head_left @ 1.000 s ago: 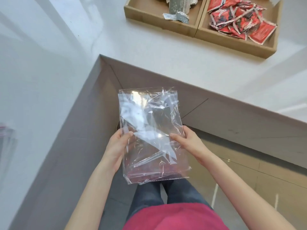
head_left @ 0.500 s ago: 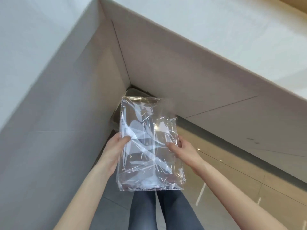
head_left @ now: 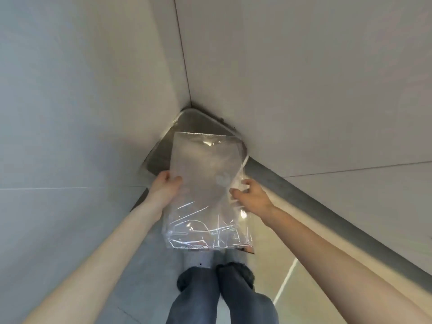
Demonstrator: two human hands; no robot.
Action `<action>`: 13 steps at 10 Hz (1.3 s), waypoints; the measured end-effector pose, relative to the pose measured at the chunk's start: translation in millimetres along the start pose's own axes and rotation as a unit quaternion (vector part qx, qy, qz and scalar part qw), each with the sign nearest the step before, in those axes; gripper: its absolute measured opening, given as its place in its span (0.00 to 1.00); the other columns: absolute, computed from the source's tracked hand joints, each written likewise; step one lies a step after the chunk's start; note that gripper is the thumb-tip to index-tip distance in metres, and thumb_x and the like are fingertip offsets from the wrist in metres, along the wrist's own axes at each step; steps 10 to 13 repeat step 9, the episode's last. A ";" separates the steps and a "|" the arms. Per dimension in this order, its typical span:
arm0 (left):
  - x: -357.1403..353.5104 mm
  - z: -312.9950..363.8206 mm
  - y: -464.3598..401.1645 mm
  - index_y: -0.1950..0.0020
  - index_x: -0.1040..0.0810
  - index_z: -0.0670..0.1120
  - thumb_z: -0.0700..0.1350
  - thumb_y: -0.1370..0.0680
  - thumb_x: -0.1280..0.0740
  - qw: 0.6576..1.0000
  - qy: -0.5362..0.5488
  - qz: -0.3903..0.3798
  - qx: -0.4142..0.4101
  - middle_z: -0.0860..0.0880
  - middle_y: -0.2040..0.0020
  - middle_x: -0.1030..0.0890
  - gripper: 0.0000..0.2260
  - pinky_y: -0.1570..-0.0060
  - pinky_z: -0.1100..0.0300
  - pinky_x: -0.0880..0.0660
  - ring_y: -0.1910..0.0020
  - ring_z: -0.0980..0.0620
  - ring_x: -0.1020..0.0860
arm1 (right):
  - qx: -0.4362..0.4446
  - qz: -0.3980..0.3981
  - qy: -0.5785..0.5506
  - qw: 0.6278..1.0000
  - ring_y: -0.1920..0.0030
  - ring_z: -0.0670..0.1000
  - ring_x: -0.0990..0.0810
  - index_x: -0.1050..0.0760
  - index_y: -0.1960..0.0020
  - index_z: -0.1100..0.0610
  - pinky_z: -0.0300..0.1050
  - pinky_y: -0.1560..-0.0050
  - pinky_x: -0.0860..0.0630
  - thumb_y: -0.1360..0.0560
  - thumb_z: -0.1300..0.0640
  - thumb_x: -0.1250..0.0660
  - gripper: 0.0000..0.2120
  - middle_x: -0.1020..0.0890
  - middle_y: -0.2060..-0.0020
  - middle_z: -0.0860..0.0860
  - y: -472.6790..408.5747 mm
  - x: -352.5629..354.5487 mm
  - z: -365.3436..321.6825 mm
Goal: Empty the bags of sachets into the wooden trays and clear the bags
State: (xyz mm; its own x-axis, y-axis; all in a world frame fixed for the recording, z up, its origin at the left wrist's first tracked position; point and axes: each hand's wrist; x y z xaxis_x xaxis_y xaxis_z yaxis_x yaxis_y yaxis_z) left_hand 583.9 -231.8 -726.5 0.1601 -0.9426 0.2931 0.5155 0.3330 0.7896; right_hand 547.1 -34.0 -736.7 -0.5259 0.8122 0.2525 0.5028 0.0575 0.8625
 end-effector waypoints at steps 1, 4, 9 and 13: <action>-8.9 -7.4 -23.7 0.44 0.26 0.36 0.41 0.25 0.41 0.999 -0.043 0.018 0.001 0.44 0.58 0.22 0.14 0.78 0.66 0.33 0.72 0.55 0.28 | -0.007 -0.004 0.004 1.000 0.49 0.58 0.19 0.40 0.33 0.57 0.52 0.43 0.24 0.28 0.49 0.35 0.28 0.20 0.55 0.55 -23.2 -1.8 4.6; -15.0 -2.4 -56.7 0.30 0.38 0.42 0.42 0.24 0.40 0.998 -0.057 0.015 0.036 0.42 0.40 0.27 0.22 0.51 0.56 0.25 0.44 0.45 0.25 | -0.038 -0.037 -0.051 0.997 0.61 0.53 0.20 0.45 0.29 0.59 0.39 0.66 0.23 0.24 0.49 0.39 0.29 0.22 0.58 0.54 -46.2 -3.0 1.3; 0.2 34.4 9.2 0.28 0.40 0.42 0.45 0.23 0.42 0.951 -0.305 -0.022 -0.043 0.42 0.27 0.37 0.23 0.33 0.56 0.39 0.29 0.43 0.36 | 0.005 -0.032 0.123 0.992 0.37 0.54 0.27 0.39 0.30 0.55 0.39 0.46 0.33 0.23 0.48 0.44 0.24 0.26 0.36 0.53 13.6 15.7 -26.2; 0.2 34.4 9.2 0.28 0.40 0.42 0.45 0.23 0.42 0.951 -0.305 -0.022 -0.043 0.42 0.27 0.37 0.23 0.33 0.56 0.39 0.29 0.43 0.36 | 0.005 -0.032 0.123 0.992 0.37 0.54 0.27 0.39 0.30 0.55 0.39 0.46 0.33 0.23 0.48 0.44 0.24 0.26 0.36 0.53 13.6 15.7 -26.2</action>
Point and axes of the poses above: each hand's wrist, its own y-axis away from the middle knuckle, its own x-axis out of the back of the hand, z = x × y
